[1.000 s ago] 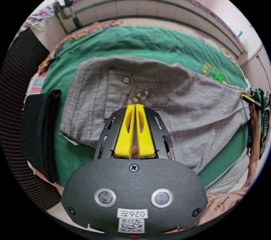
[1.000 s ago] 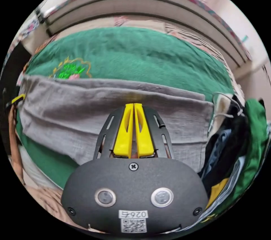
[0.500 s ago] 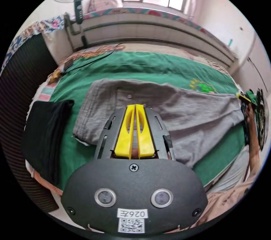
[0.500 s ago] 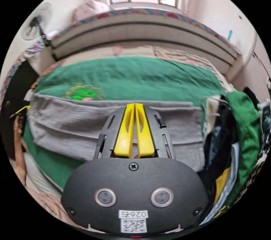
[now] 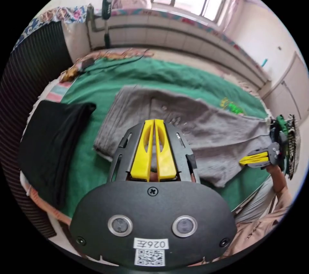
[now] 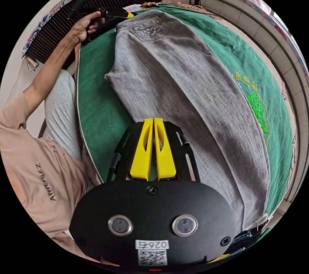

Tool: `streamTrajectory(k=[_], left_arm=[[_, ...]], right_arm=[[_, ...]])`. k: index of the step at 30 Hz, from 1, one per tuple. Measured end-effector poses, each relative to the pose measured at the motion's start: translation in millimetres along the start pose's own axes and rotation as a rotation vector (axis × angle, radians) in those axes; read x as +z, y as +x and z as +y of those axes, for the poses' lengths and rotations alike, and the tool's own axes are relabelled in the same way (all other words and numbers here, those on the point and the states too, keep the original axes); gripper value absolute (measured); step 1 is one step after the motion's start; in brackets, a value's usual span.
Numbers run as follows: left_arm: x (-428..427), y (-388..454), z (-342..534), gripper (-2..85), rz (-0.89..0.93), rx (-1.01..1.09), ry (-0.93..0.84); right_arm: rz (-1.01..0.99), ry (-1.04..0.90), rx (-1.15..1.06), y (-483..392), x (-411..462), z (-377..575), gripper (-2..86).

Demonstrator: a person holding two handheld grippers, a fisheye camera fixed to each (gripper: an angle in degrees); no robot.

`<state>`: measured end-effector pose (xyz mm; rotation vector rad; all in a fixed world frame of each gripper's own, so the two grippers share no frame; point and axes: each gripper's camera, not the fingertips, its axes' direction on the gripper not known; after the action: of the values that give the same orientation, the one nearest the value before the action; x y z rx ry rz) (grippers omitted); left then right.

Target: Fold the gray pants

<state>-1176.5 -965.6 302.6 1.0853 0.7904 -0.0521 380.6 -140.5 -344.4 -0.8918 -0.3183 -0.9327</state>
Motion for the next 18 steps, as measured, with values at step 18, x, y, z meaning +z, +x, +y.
streamTrajectory(k=[18], left_arm=[[172,-3,-88,-1.0,0.367,0.031,0.001]], right_arm=[[0.054,0.383,0.910,19,9,230,-0.9]])
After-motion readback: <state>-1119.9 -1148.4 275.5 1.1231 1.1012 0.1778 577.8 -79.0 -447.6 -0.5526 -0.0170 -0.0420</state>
